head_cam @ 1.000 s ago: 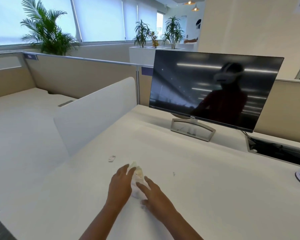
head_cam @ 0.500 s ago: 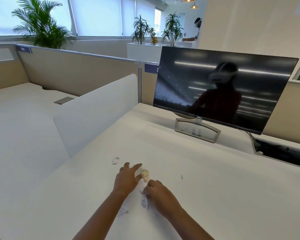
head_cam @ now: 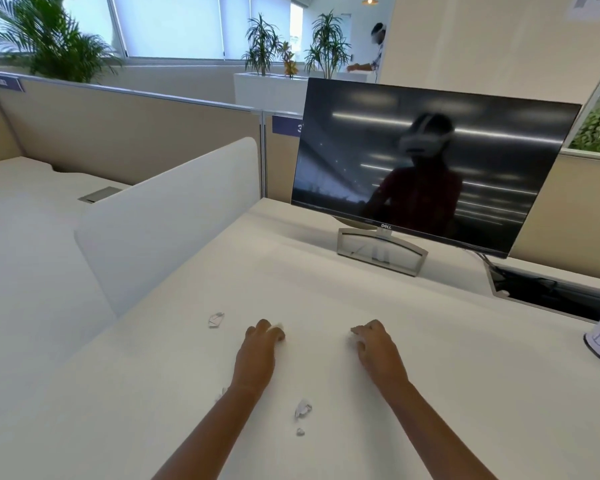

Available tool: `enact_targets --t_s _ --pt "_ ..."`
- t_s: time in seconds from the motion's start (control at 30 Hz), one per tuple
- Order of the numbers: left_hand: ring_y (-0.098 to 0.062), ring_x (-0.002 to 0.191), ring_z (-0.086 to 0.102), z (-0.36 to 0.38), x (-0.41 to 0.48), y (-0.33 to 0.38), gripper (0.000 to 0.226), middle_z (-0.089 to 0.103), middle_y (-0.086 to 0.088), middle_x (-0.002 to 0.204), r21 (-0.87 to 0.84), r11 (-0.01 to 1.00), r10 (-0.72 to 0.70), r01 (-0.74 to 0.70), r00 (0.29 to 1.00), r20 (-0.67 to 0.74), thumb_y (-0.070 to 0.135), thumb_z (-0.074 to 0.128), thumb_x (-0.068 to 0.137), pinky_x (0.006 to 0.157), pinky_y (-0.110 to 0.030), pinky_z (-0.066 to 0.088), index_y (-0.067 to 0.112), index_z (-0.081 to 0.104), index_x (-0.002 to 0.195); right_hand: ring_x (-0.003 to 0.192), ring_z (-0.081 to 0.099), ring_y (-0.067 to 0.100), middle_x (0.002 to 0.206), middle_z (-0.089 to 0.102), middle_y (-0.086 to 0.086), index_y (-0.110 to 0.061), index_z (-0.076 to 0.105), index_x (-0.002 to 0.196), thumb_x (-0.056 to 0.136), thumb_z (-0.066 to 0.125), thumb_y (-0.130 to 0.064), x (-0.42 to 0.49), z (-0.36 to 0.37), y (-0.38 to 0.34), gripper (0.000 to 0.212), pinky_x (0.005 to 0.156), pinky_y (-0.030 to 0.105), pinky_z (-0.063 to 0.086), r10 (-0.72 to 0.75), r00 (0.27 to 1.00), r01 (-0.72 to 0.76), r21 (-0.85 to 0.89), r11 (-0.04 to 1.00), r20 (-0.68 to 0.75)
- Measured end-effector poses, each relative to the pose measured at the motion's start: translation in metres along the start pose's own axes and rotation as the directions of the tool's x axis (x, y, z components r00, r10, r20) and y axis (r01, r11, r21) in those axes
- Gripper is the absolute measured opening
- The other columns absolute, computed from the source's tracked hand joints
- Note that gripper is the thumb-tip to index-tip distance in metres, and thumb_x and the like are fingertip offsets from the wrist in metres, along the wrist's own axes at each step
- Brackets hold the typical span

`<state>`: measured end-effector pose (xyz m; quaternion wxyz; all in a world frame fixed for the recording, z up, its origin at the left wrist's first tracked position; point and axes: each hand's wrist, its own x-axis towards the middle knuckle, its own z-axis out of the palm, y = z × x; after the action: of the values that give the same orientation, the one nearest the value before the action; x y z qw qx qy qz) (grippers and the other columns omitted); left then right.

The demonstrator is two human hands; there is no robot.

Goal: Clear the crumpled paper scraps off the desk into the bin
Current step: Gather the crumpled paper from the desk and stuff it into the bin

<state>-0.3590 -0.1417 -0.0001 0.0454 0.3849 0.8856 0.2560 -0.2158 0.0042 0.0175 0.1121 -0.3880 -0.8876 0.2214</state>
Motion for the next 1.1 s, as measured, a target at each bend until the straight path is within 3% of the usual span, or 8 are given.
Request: enact_targets --t_s 0.13,0.23,0.37,0.43,0.6,0.83,0.93,1.1 --pt "-0.025 0.105 0.054 -0.003 0.001 -0.002 0.036 0.058 -0.009 0.115 -0.110 0.993 -0.033 0.031 0.999 -0.016 -0.008 0.035 0.090 0.085 -0.028 0.043 0.004 0.062 0.109 0.123 0.044 0.026 0.139 0.042 0.007 -0.013 0.058 0.119 0.098 0.036 -0.014 -0.005 0.010 -0.009 0.031 0.097 0.026 0.038 -0.009 0.997 0.018 -0.118 0.993 0.072" --pt "-0.028 0.109 0.057 -0.007 0.000 -0.004 0.032 0.061 -0.016 0.113 -0.235 0.971 -0.054 0.047 0.998 -0.025 -0.011 0.035 0.089 0.091 -0.030 0.043 -0.003 0.064 0.100 0.128 0.038 0.023 0.136 0.044 0.008 -0.011 0.052 0.123 0.100 0.033 -0.030 -0.016 0.019 -0.027 0.035 0.102 0.028 0.033 -0.050 0.978 0.094 -0.209 0.973 0.204" --pt "-0.024 0.119 0.057 -0.009 -0.005 -0.005 0.029 0.063 -0.017 0.121 -0.369 0.926 -0.106 0.076 0.993 -0.060 -0.014 0.037 0.089 0.098 -0.024 0.041 -0.007 0.065 0.095 0.130 0.033 0.027 0.138 0.039 0.010 -0.010 0.044 0.129 0.094 0.041 -0.048 -0.042 0.023 -0.050 0.052 0.105 0.032 0.032 -0.043 0.931 0.079 -0.083 0.993 0.363" --pt "-0.028 0.116 0.058 -0.010 -0.006 -0.005 0.029 0.063 -0.016 0.122 -0.390 0.915 -0.133 0.107 0.990 -0.039 -0.012 0.037 0.089 0.095 -0.032 0.047 -0.007 0.065 0.095 0.135 0.026 0.027 0.145 0.032 0.009 -0.012 0.033 0.138 0.090 0.045 -0.053 -0.057 0.024 -0.058 0.065 0.108 0.034 0.029 -0.086 0.897 0.115 -0.042 0.992 0.433" --pt "-0.037 0.101 0.063 -0.012 -0.008 -0.005 0.029 0.064 -0.018 0.115 -0.415 0.891 -0.204 0.184 0.979 -0.005 -0.012 0.039 0.087 0.090 -0.042 0.051 -0.005 0.066 0.096 0.141 0.012 0.028 0.154 0.015 0.004 -0.028 0.025 0.143 0.084 0.060 -0.042 -0.082 0.025 -0.064 0.070 0.111 0.038 0.030 -0.196 0.816 0.258 -0.039 0.965 0.543" --pt "-0.036 0.089 0.064 -0.007 -0.011 -0.006 0.031 0.063 -0.019 0.116 -0.421 0.870 -0.266 0.255 0.963 0.033 -0.012 0.039 0.087 0.065 -0.021 0.052 -0.005 0.067 0.098 0.122 0.038 0.019 0.130 0.046 0.002 -0.017 0.051 0.120 0.095 0.040 -0.014 -0.097 0.019 -0.047 0.027 0.089 0.032 0.045 -0.388 0.863 0.443 -0.117 0.889 0.322" --pt "-0.021 0.062 0.056 -0.004 -0.010 -0.001 0.032 0.063 -0.020 0.116 -0.461 0.842 -0.289 0.281 0.956 0.055 -0.014 0.037 0.085 0.039 -0.007 0.043 -0.006 0.067 0.096 0.115 0.043 0.021 0.120 0.049 0.007 -0.009 0.052 0.113 0.092 0.038 -0.003 -0.091 0.016 -0.036 0.026 0.086 0.035 0.046 -0.391 0.877 0.451 -0.197 0.871 0.279" --pt "-0.014 0.050 0.051 -0.001 -0.010 0.013 0.036 0.066 -0.016 0.109 -0.532 0.787 -0.321 0.313 0.944 0.081 -0.016 0.035 0.083 0.039 -0.004 0.041 -0.006 0.068 0.095 0.110 0.049 0.018 0.114 0.058 0.005 -0.010 0.059 0.107 0.091 0.041 -0.005 -0.075 0.013 -0.007 0.024 0.086 0.025 0.039 -0.349 0.925 0.360 -0.055 0.931 0.150"
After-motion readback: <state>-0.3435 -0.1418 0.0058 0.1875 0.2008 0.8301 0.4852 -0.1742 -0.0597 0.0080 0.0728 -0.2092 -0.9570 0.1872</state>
